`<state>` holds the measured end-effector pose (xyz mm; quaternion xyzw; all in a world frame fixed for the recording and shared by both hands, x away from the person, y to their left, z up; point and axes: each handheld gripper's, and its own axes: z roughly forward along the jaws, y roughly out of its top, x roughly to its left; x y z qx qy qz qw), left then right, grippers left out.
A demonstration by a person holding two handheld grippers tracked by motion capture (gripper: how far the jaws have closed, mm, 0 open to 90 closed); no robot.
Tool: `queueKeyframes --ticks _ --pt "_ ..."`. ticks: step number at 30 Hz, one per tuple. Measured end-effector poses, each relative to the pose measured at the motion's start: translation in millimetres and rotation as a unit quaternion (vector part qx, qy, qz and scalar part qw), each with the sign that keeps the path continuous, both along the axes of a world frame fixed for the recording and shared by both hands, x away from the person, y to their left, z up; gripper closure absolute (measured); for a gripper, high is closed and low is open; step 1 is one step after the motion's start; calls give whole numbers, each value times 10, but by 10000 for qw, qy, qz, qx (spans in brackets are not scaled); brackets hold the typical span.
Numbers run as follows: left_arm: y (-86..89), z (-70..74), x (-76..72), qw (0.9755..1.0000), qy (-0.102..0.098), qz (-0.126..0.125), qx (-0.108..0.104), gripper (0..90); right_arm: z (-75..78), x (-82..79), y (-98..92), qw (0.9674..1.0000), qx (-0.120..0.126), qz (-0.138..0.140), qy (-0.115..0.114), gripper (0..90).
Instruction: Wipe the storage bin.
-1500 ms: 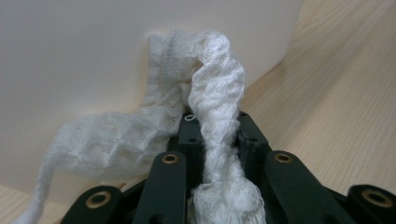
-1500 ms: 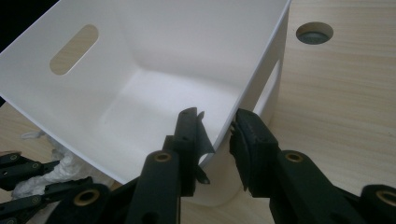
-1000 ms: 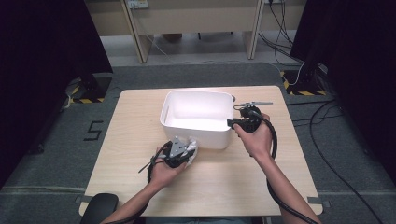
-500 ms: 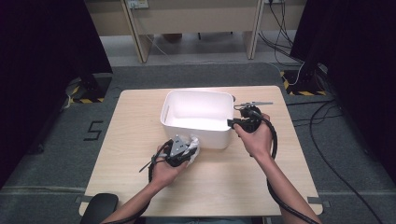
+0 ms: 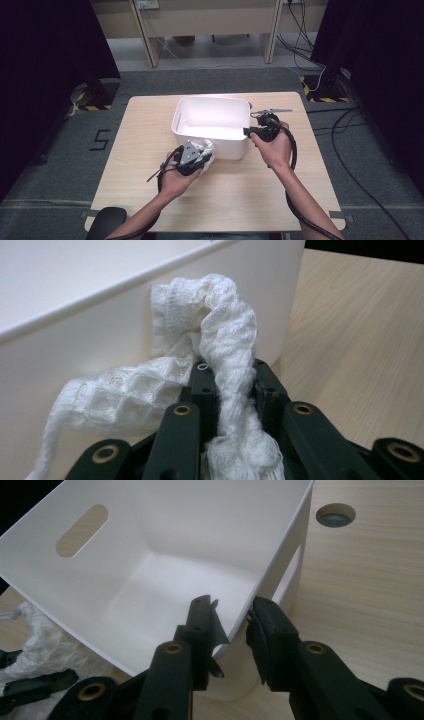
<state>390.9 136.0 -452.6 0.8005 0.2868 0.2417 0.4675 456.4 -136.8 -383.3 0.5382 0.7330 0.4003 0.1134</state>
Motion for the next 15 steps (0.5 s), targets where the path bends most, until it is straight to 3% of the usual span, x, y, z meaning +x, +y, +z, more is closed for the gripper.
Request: queueKeyframes --ticks 15 --pt "-27 130 14 10000 -31 -57 -41 759 1 6 -9 10000 13 -12 26 711"
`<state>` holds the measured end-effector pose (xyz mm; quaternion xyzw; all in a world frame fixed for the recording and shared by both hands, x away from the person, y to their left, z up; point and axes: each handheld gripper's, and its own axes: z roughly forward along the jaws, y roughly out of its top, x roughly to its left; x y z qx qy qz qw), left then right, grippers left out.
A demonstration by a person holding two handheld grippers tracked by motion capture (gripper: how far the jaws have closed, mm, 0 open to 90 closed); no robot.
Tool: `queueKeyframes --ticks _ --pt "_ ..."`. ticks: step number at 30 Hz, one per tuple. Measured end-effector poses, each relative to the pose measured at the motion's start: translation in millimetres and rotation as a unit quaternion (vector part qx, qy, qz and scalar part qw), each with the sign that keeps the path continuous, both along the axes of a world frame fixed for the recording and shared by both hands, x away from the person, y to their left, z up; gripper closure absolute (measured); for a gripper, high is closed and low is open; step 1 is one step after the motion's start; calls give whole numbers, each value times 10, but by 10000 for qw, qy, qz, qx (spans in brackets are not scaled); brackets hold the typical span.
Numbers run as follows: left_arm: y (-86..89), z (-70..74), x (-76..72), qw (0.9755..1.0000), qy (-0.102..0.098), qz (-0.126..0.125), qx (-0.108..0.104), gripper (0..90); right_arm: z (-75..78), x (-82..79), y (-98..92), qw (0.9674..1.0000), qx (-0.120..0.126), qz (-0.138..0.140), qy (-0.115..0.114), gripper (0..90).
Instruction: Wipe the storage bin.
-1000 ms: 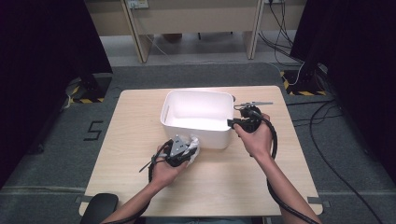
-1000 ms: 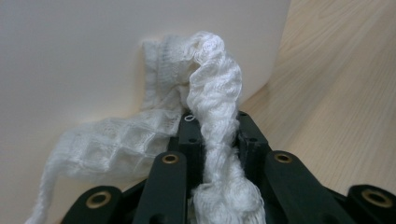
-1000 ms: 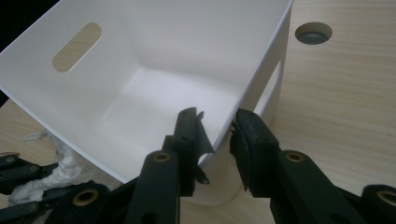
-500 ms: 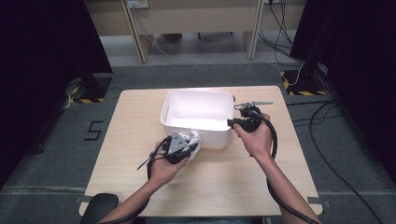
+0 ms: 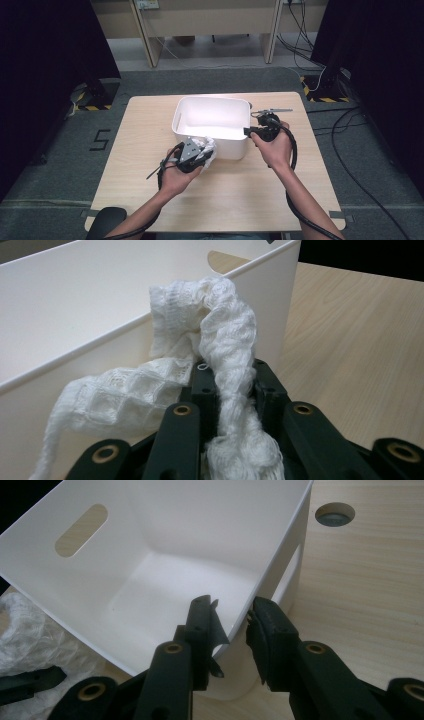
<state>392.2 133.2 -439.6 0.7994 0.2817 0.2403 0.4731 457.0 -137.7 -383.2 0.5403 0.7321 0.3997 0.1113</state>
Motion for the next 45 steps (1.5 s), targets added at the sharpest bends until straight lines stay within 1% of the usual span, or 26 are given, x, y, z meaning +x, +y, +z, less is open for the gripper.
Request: queueKeyframes --ticks 8,13,17,21,29,32,36,39,45 --pt "-43 11 8 10000 -4 -22 36 759 -1 6 -5 10000 -13 11 -9 711" --pt "-101 19 8 10000 -19 -68 59 759 -1 6 -6 10000 -9 11 -9 711" --pt "-99 6 4 10000 -15 -67 49 759 -3 5 -7 10000 1 16 -13 711" --pt "-104 0 9 9999 -8 -78 89 759 -2 7 -5 10000 -5 14 -10 711" --pt "-118 -92 7 9999 41 -75 122 759 -3 -3 7 10000 6 0 -22 711" --pt "-127 -117 7 9998 7 -82 162 759 -3 -2 4 10000 8 -5 -18 711" --pt "-129 -157 5 9998 31 -72 166 760 -2 -5 10 10000 8 -4 -18 711" --pt "-137 -180 7 9997 -4 -81 222 759 -4 -2 5 10000 12 -8 -23 711" --pt "-138 -227 21 9997 26 -81 226 759 -5 5 2 10000 21 -12 -23 710"
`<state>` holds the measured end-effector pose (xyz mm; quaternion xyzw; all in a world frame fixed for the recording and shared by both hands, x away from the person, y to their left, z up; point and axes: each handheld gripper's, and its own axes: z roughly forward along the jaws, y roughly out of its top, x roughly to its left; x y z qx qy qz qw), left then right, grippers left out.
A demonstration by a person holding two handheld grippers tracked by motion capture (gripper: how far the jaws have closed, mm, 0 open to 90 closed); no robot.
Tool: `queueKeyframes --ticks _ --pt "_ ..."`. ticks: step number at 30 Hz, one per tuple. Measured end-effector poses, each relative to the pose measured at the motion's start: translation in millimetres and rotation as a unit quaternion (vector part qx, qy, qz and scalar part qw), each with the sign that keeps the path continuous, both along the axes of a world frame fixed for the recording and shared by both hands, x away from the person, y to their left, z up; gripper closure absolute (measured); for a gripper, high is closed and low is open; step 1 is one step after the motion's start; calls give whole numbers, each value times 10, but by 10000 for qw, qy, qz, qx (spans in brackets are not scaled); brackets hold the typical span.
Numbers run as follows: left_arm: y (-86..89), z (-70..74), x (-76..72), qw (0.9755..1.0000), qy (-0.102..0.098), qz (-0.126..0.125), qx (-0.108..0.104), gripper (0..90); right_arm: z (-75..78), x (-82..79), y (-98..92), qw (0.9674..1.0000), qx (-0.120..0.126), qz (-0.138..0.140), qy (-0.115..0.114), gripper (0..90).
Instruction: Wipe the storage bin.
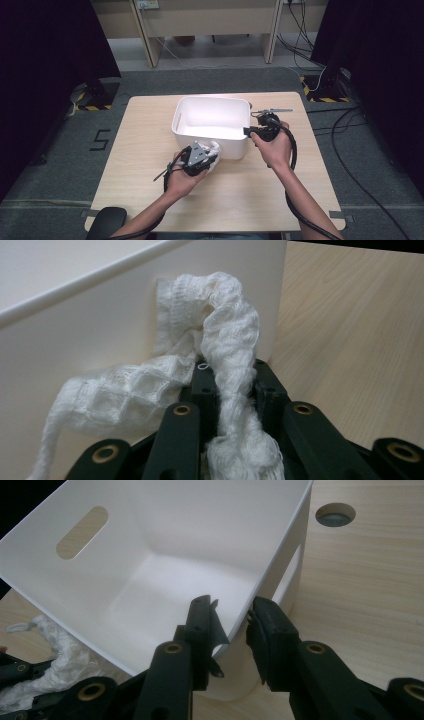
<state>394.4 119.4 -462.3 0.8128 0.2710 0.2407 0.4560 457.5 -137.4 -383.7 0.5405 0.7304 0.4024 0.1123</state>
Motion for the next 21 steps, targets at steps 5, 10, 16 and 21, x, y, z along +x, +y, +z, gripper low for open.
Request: queueKeyframes --ticks 5,10,16,21 --pt "7 -69 7 10000 24 3 46 759 -1 0 3 10000 0 16 -11 710" --pt "9 -115 15 9999 37 20 103 760 -1 3 2 10000 -4 31 -18 709" --pt "8 -169 30 9999 89 32 118 760 -2 4 7 10000 -24 32 -43 709" --pt "12 -215 41 9998 114 37 175 760 -3 1 8 10000 -20 30 -51 709"
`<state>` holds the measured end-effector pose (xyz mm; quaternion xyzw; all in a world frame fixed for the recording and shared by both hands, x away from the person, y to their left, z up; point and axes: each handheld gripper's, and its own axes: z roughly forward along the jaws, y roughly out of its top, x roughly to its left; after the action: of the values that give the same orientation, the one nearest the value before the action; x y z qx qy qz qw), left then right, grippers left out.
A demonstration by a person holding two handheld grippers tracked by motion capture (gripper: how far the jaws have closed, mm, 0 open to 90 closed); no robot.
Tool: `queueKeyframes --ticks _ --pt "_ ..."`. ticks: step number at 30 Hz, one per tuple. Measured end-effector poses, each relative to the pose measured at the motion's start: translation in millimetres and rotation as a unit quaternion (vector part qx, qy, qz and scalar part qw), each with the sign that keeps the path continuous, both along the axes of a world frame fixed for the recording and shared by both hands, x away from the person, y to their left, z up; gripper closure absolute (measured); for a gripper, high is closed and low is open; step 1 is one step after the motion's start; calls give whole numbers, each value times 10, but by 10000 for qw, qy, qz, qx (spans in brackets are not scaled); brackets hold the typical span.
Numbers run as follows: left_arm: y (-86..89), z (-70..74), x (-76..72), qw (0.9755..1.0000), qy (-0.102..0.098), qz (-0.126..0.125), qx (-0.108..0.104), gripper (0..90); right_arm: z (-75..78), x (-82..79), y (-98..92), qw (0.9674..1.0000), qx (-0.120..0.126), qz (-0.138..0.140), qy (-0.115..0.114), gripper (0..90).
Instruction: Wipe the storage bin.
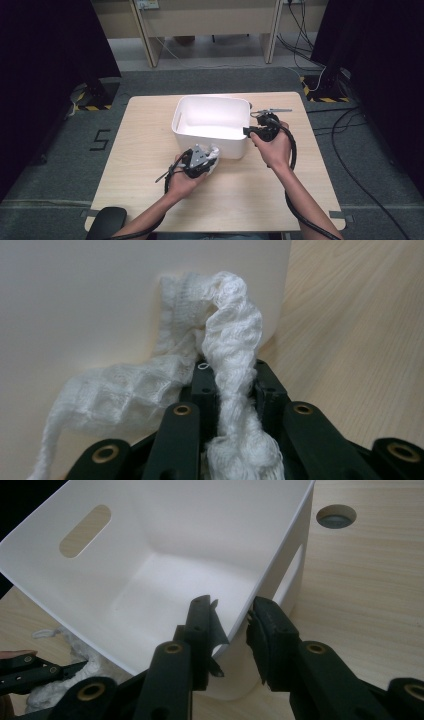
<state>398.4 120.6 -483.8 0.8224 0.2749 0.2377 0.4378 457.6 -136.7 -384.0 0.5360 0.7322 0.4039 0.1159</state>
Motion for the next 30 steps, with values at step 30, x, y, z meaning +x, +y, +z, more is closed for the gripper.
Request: queueKeyframes --ticks 30 --pt "-39 -140 39 9995 225 -21 234 759 5 4 -2 10000 19 18 33 707"
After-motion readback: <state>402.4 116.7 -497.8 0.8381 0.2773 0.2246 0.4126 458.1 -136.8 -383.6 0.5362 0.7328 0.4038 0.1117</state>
